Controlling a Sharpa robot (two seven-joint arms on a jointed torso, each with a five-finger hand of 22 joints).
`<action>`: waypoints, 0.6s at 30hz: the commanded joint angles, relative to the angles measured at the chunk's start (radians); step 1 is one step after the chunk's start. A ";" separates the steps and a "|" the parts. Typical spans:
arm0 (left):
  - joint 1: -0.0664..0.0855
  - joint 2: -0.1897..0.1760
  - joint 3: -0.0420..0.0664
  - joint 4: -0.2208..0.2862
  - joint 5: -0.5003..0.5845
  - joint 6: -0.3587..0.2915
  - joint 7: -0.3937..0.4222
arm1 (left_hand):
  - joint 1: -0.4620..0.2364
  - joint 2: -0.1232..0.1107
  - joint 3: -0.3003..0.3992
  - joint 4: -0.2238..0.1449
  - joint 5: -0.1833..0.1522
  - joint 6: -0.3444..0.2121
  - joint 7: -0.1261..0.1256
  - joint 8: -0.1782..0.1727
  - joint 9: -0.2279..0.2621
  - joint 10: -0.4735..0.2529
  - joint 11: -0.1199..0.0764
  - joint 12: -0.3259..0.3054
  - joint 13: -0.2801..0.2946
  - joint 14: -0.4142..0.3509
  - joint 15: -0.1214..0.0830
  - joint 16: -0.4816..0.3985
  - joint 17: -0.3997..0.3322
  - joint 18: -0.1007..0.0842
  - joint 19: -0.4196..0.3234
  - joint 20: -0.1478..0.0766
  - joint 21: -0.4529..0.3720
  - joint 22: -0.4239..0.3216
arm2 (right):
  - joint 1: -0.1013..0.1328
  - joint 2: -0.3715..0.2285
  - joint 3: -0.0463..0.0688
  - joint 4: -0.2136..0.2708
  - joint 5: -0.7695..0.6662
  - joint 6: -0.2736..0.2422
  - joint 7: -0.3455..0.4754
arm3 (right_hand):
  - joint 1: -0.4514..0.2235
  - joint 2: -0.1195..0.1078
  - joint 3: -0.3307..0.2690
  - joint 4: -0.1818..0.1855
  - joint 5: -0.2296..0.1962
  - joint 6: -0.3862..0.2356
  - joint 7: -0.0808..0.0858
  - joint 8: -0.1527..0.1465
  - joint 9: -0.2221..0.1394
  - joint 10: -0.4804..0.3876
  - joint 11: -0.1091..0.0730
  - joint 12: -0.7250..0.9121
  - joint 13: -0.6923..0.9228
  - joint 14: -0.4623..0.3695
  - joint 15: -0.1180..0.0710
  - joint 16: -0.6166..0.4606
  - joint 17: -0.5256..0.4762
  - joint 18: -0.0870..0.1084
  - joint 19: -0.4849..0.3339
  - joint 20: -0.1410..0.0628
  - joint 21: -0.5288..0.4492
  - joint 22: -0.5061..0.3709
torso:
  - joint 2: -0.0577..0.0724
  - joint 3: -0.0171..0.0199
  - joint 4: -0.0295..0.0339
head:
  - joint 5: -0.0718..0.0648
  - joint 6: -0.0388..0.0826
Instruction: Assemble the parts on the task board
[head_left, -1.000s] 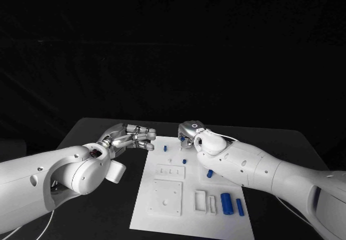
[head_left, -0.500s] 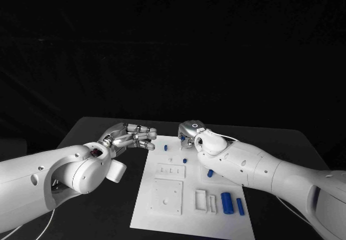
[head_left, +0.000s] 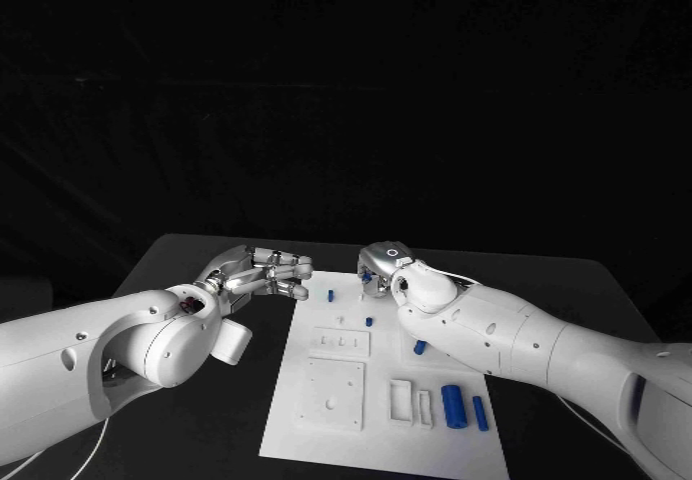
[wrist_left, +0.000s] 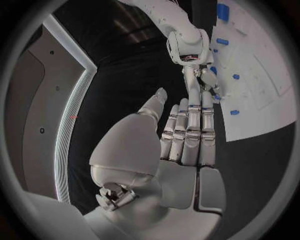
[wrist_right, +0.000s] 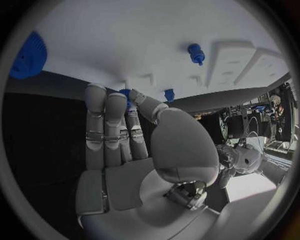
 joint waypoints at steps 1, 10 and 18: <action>0.002 0.001 0.001 -0.001 -0.004 0.013 0.004 | -0.001 0.000 -0.006 -0.003 -0.005 0.006 0.000 0.004 0.001 -0.007 0.003 0.003 0.002 -0.007 0.000 0.004 0.000 -0.007 -0.008 -0.001 0.007 -0.001 | -0.015 -0.009 -0.008 -0.001 -0.004 0.031 -0.021 | 0.000 0.006 0.009 -0.002 0.002 0.008 0.000 0.004 0.001 0.037 -0.026 0.006 0.003 0.000 -0.007 -0.004 -0.001 0.017 0.008 0.000 -0.004 0.006 | 0.000 -0.0006 0.0001 | 0.000 0.000; 0.002 -0.001 0.001 -0.002 -0.004 0.013 0.004 | -0.001 0.000 -0.006 -0.003 -0.005 0.006 0.000 0.004 0.001 -0.007 0.003 0.003 0.002 -0.007 0.000 0.004 0.000 -0.007 -0.008 -0.001 0.007 -0.001 | -0.016 -0.016 -0.008 0.009 -0.006 0.013 -0.027 | 0.000 0.005 0.010 -0.002 0.002 0.009 0.000 0.003 0.001 0.037 -0.027 0.006 0.003 0.000 -0.007 -0.003 -0.001 0.017 0.009 -0.001 -0.006 0.010 | 0.001 -0.0014 -0.0002 | 0.001 0.001; 0.002 -0.001 0.001 -0.002 -0.004 0.012 0.004 | -0.001 0.000 -0.006 -0.003 -0.005 0.006 0.000 0.004 0.001 -0.007 0.003 0.003 0.002 -0.007 0.000 0.004 0.000 -0.007 -0.008 -0.001 0.007 -0.001 | -0.018 -0.019 -0.008 0.019 -0.005 0.014 -0.024 | -0.001 0.003 0.011 -0.001 0.002 0.009 0.000 0.003 0.001 0.037 -0.027 0.006 0.003 -0.001 -0.007 -0.003 -0.001 0.017 0.010 -0.001 -0.010 0.013 | 0.001 -0.0017 0.0009 | 0.002 0.003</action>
